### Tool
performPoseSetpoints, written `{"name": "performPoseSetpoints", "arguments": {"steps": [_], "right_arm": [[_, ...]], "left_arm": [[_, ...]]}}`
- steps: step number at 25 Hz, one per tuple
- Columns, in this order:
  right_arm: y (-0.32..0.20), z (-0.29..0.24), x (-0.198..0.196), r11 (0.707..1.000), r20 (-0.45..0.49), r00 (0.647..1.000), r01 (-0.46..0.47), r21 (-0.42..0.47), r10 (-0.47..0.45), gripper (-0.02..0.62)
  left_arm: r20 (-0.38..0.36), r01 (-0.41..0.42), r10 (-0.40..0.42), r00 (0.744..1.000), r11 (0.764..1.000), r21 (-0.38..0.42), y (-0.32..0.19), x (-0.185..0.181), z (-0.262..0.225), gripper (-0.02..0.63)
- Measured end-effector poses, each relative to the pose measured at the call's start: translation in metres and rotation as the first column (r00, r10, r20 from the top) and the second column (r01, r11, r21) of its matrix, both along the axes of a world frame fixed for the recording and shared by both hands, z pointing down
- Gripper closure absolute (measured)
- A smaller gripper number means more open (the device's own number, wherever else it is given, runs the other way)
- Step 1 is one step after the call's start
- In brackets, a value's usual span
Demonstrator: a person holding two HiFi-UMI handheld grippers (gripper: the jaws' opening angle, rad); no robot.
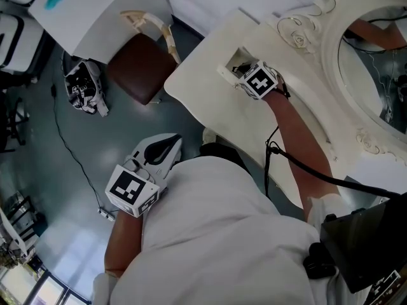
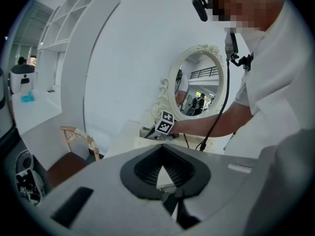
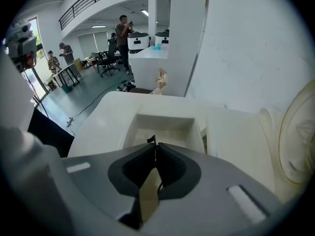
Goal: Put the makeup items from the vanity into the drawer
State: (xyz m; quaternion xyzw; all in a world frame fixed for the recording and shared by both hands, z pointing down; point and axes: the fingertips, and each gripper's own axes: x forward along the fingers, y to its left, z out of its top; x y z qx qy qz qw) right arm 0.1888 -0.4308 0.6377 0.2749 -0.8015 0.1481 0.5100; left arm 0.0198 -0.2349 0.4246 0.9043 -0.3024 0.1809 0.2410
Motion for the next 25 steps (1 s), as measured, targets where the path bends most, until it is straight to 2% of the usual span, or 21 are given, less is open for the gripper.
{"name": "performPoseSetpoints", "arguments": {"steps": [11, 18, 21, 25], "right_arm": [[0.004, -0.011, 0.007, 0.999, 0.018, 0.999, -0.045, 0.014, 0.045, 0.52], [0.028, -0.05, 0.01, 0.983, 0.076, 0.987, -0.149, 0.104, 0.141, 0.559], [0.05, -0.069, 0.008, 0.967, 0.113, 0.975, -0.206, 0.148, 0.191, 0.593], [0.093, -0.088, -0.003, 0.943, 0.175, 0.947, -0.296, 0.153, 0.269, 0.594]], "left_arm": [[0.002, -0.031, 0.031, 1.0, 0.999, 0.015, 0.007, -0.013, -0.006, 0.604], [-0.008, -0.104, 0.105, 0.994, 0.994, 0.042, 0.019, -0.021, -0.015, 0.604], [-0.017, -0.139, 0.14, 0.99, 0.989, 0.057, 0.027, -0.026, -0.02, 0.604], [-0.022, -0.189, 0.191, 0.981, 0.979, 0.074, 0.042, -0.038, -0.023, 0.604]]}}
